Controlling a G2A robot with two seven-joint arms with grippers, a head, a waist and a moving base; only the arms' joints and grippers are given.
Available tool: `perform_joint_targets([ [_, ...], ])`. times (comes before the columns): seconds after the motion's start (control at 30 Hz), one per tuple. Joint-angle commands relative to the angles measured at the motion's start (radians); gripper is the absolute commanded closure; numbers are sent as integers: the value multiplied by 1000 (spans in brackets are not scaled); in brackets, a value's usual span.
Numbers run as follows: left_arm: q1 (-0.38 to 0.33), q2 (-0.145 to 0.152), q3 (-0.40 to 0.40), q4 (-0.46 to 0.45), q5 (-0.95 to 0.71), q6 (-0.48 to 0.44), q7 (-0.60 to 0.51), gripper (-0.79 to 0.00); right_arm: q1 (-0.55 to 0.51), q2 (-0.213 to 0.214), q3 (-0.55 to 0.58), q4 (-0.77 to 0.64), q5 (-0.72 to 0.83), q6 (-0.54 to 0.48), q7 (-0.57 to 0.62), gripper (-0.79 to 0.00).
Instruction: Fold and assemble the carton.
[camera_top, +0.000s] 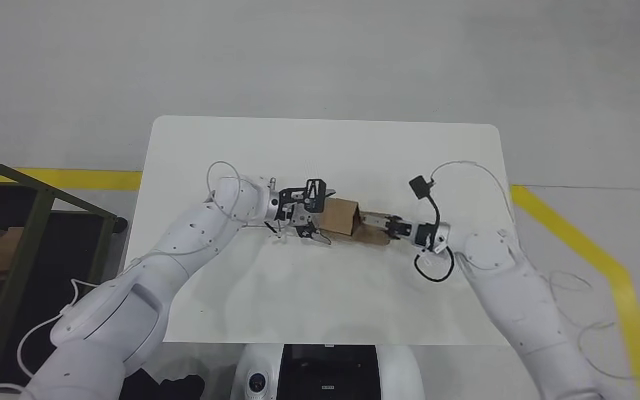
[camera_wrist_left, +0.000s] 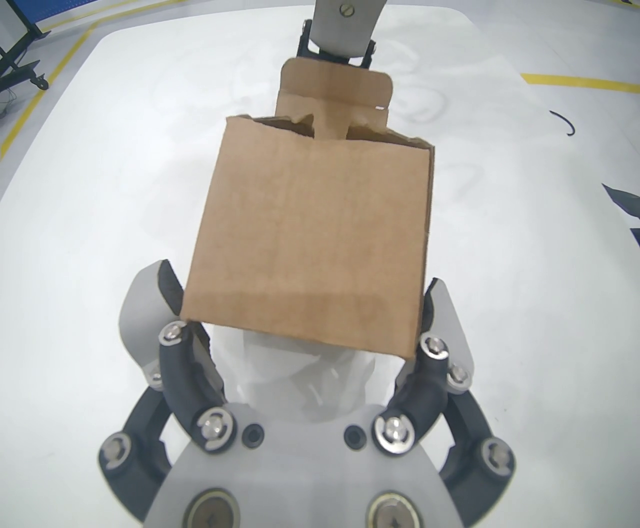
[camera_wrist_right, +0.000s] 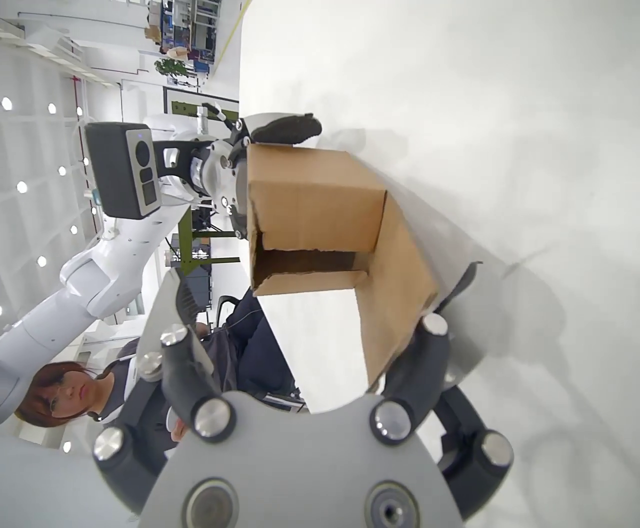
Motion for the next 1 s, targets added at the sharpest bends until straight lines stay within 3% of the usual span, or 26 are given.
perform_joint_targets([
  [0.0,1,0,0,0,0,1,1,-785,-18,6,17,-16,11,2,15,-785],
  [0.23,2,1,-1,-3,1,1,0,-785,-59,18,44,-43,48,13,64,-785],
  [0.5,3,1,0,-6,0,-1,-8,-785,-30,11,15,1,157,-31,141,-785],
  [0.97,2,0,0,-9,-5,-3,-17,-785,-62,25,44,-10,53,15,53,-785],
])
